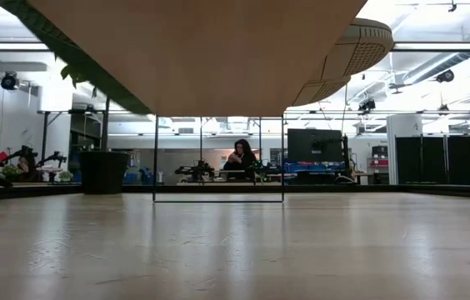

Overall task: Pick and place slides into the shelf
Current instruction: Put the green slipper on the shelf

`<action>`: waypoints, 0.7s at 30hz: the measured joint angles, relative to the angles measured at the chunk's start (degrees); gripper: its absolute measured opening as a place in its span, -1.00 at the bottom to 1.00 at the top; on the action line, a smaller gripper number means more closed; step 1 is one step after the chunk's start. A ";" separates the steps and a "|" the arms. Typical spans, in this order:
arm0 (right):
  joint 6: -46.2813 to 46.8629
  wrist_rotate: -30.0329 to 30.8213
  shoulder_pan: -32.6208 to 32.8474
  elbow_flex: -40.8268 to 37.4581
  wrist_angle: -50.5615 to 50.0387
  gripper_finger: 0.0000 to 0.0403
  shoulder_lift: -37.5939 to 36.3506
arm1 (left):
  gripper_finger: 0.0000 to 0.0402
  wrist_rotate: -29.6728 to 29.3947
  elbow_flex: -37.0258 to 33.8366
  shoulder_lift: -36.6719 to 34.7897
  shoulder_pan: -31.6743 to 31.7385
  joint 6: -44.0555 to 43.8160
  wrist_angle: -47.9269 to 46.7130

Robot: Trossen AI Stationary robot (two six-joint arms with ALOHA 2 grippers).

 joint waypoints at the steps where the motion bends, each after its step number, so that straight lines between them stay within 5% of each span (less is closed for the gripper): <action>1: 0.18 0.00 0.00 0.00 0.00 -0.71 0.00 | -1.00 -0.64 0.70 0.04 0.00 0.80 -0.01; 14: -1.26 0.06 -0.01 0.00 0.01 -0.71 0.00 | -1.00 -7.50 8.42 0.98 0.00 5.88 0.02; 21: -13.46 6.76 -0.16 0.00 4.70 -0.71 0.00 | -1.00 -8.90 11.07 3.56 0.00 15.77 7.55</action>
